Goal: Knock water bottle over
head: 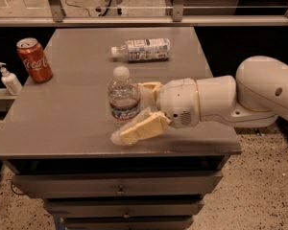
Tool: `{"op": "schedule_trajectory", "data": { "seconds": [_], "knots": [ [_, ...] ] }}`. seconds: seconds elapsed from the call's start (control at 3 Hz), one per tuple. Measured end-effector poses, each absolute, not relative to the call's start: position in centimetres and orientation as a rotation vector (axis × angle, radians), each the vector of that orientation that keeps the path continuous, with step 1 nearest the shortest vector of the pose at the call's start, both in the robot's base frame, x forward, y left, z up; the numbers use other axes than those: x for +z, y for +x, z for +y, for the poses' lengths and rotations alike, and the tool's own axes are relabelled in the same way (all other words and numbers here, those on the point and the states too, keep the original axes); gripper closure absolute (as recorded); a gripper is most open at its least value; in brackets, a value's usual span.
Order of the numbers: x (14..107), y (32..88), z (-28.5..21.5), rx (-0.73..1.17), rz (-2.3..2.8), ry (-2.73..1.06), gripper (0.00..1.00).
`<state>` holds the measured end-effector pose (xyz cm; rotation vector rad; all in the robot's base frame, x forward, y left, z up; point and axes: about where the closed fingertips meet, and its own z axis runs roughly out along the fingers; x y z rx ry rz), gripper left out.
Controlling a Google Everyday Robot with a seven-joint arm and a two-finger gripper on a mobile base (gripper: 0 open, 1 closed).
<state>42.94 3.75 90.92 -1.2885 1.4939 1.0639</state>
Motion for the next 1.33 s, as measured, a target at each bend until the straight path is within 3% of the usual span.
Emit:
{"op": "schedule_trajectory", "data": {
  "seconds": [1.0, 1.33],
  "knots": [
    [92.3, 44.4, 5.7, 1.087, 1.41, -1.253, 0.87],
    [94.1, 46.3, 5.4, 0.969, 1.4, -1.404, 1.0]
  ]
}}
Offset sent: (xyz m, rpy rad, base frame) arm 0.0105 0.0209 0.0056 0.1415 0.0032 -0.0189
